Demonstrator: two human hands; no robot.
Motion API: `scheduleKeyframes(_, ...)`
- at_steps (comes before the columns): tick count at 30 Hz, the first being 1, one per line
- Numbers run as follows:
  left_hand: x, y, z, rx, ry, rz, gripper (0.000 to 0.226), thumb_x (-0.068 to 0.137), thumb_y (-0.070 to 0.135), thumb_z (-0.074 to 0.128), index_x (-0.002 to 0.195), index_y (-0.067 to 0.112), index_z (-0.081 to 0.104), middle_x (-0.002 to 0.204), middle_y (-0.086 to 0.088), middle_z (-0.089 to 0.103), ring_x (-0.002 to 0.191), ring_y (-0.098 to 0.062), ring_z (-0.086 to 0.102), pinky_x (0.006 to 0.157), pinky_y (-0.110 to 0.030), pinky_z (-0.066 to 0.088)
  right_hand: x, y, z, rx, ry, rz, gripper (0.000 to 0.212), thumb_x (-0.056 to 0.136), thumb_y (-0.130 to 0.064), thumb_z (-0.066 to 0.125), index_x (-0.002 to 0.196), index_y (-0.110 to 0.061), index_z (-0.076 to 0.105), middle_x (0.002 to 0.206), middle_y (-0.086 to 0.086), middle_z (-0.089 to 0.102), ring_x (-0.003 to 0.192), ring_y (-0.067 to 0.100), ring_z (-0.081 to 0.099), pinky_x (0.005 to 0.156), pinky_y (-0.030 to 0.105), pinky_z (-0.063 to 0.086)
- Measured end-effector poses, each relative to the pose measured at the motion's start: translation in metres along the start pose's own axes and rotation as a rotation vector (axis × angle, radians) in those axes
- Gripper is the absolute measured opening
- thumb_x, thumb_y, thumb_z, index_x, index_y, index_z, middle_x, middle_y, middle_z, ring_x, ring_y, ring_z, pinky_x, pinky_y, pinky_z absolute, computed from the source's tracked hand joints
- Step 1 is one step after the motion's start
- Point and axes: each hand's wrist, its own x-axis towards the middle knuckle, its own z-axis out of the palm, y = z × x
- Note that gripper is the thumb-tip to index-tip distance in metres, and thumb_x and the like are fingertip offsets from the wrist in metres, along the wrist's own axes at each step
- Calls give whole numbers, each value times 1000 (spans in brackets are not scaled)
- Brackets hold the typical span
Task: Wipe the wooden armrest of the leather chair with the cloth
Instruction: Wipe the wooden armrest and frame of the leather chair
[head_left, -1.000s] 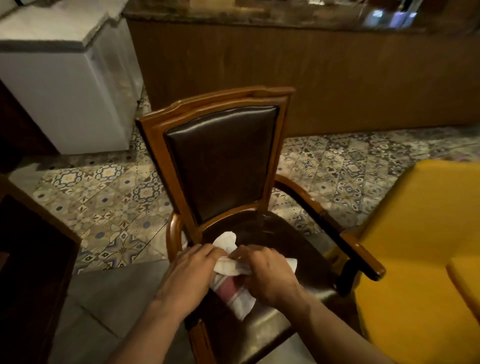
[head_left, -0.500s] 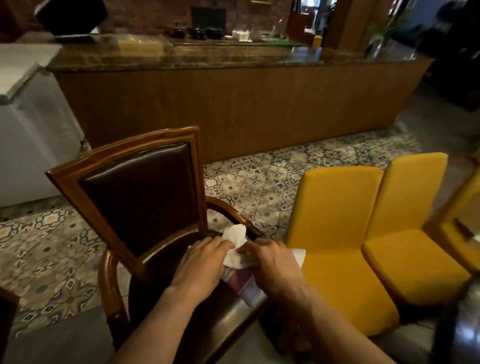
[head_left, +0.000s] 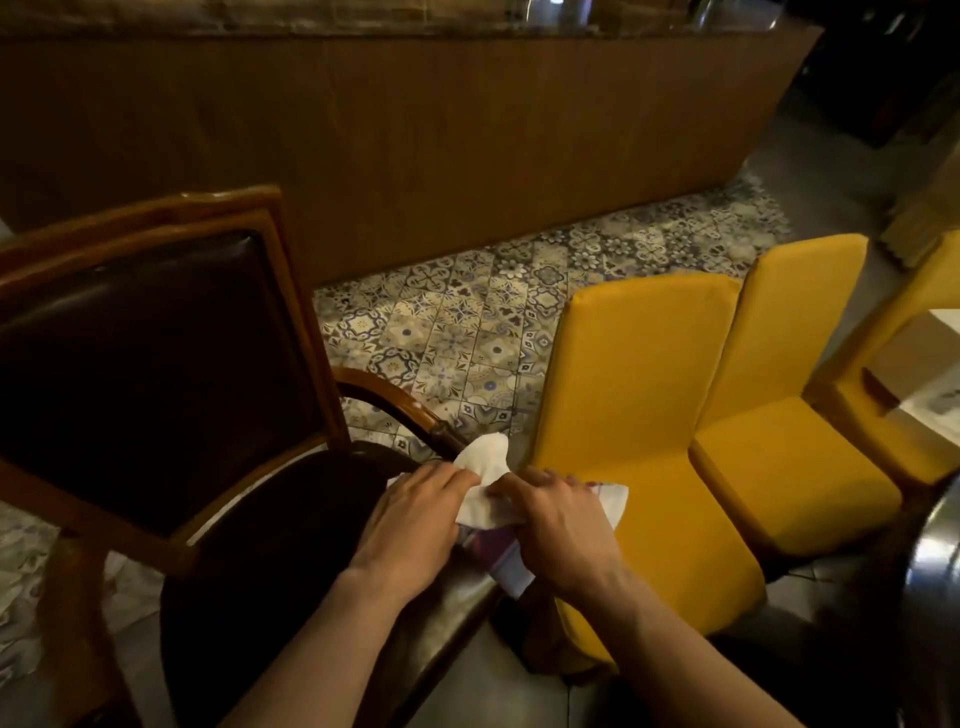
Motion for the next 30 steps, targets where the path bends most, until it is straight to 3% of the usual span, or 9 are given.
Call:
scheduleKeyframes(7,50,-34,56,-24,-24,-33,59,85,9,63,137,29,42,134,7,51,123,-17,46,103,-39,41,54,35,48,-34,-43,52,49,77,-10,64,122,-30,61,107,1,65,100,27,57,78,35,37)
scheduleKeyframes(13,80,-54,103,-15,-73,-101,64,84,7,63,140,28,40,141,7,48,126,-18,45,104,-41,41,90,70,94,-43,-94,-10,45,83,-16,58,127,-27,59,107,3,62,100,28,55,80,37,37)
scheduleKeyframes(15,88,-57,116,-15,-69,-126,68,83,6,65,141,27,39,142,7,47,126,-18,45,104,-39,42,101,81,107,-48,-110,-40,52,82,-17,60,132,-26,55,116,4,61,102,28,54,83,38,39)
scheduleKeyframes(18,98,-60,133,-26,-68,-165,68,81,6,68,141,26,42,141,9,49,125,-15,45,102,-35,42,114,95,126,-26,-165,-82,66,83,-12,61,144,-27,41,144,-1,48,116,26,50,91,39,41)
scheduleKeyframes(20,101,-58,142,-39,-73,-201,66,81,8,69,140,27,45,140,9,51,125,-15,45,101,-34,43,117,103,135,-33,-209,-110,64,87,-13,57,147,-27,37,151,-4,41,119,24,46,91,38,38)
scheduleKeyframes(24,105,-51,151,-19,-72,-238,56,84,8,64,136,24,52,138,6,55,124,-16,44,101,-33,41,118,116,142,-14,-251,-135,55,88,-16,55,141,-26,45,139,-4,54,111,22,45,86,37,38)
scheduleKeyframes(30,105,-35,151,13,-81,-248,51,88,6,54,136,22,52,138,1,55,125,-18,45,101,-36,42,110,121,143,3,-278,-130,47,92,-23,50,138,-25,48,136,-3,52,113,23,44,87,38,38)
